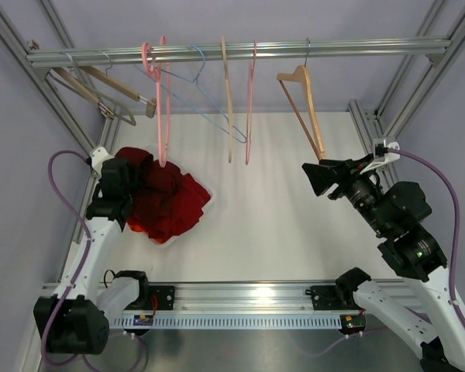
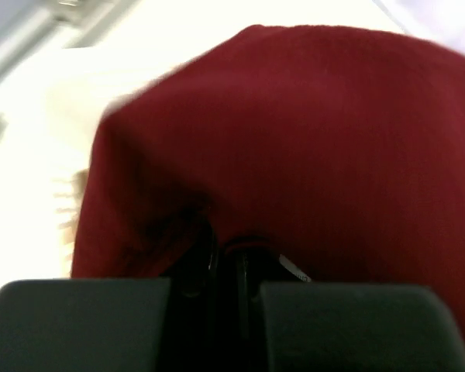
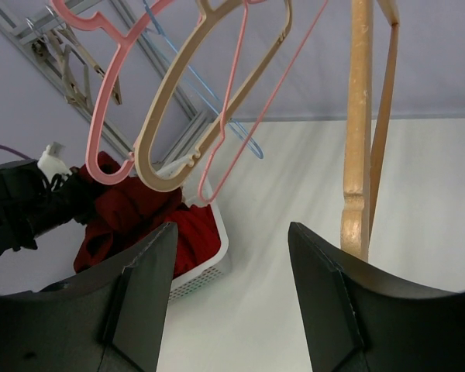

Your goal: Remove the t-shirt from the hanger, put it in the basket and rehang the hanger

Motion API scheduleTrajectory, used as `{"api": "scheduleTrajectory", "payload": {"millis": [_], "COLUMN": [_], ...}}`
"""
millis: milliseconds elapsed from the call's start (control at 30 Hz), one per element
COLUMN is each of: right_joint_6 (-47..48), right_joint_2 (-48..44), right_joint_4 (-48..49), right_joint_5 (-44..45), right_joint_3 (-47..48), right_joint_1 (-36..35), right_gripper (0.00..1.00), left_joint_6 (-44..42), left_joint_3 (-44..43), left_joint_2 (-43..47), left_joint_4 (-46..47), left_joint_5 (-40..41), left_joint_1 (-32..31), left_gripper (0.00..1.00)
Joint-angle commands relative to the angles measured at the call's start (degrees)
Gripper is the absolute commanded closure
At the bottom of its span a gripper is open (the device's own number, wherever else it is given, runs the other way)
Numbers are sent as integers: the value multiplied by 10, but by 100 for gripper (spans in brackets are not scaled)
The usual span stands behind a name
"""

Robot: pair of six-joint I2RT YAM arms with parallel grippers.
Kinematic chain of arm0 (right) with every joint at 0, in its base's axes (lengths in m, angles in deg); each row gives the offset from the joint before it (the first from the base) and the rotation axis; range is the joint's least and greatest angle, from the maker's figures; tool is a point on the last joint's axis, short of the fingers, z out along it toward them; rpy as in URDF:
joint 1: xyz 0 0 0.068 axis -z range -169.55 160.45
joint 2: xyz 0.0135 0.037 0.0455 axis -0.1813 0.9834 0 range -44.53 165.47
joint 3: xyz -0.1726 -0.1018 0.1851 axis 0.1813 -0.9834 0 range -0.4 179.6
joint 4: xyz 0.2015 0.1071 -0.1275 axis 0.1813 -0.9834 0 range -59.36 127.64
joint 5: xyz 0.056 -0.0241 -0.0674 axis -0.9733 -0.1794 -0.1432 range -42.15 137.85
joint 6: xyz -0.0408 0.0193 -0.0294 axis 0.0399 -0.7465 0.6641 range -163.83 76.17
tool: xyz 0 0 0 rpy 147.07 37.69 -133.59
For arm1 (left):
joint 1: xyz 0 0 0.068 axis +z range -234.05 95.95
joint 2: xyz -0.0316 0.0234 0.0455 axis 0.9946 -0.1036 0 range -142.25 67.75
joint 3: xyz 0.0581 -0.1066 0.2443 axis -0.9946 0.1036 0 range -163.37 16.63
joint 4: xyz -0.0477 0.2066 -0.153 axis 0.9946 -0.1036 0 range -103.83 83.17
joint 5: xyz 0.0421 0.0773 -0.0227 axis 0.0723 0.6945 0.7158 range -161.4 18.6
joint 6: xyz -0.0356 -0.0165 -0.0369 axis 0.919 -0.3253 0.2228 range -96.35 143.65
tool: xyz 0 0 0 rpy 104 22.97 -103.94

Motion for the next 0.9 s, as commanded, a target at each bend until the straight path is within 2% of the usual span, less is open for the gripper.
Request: {"api": "scheduleTrajectory", "payload": {"millis": [0, 200, 300, 367, 433, 467, 533, 567, 633, 867], "right_joint_6": [-9, -10, -8, -7, -7, -7, -7, -7, -10, -13], "right_joint_2": [-14, -36, -44, -44, -45, -46, -44, -43, -43, -38], "right_joint_4": [3, -5, -11, -15, -16, -16, -12, -12, -10, -15], "right_joint_5": [-19, -14, -10, -10, -11, -11, -11, -12, -13, -17], "right_joint_3": [-4, -12, -9, -2, 1, 2, 2, 3, 3, 20], "right_joint_1": [2, 2, 2, 2, 2, 2, 2, 2, 2, 2], "right_gripper": [33, 33, 33, 33, 33, 33, 33, 33, 33, 33], "left_joint_6": [17, 32, 51, 63, 69, 71, 73, 72, 68, 40], "left_joint_3": [-33, 15, 42, 49, 54, 56, 56, 52, 35, 4], "left_joint_2": [-42, -137, -146, -133, -88, -68, -8, 9, 48, 163], "left_joint_4": [29, 67, 74, 67, 55, 51, 32, 24, -5, -60], "left_joint_5": [-90, -83, -81, -72, -63, -57, -49, -44, -46, -43], "left_joint_1": [4, 8, 13, 15, 15, 16, 15, 15, 15, 16], "left_gripper": [100, 99, 92, 79, 60, 38, 21, 9, 2, 1]}}
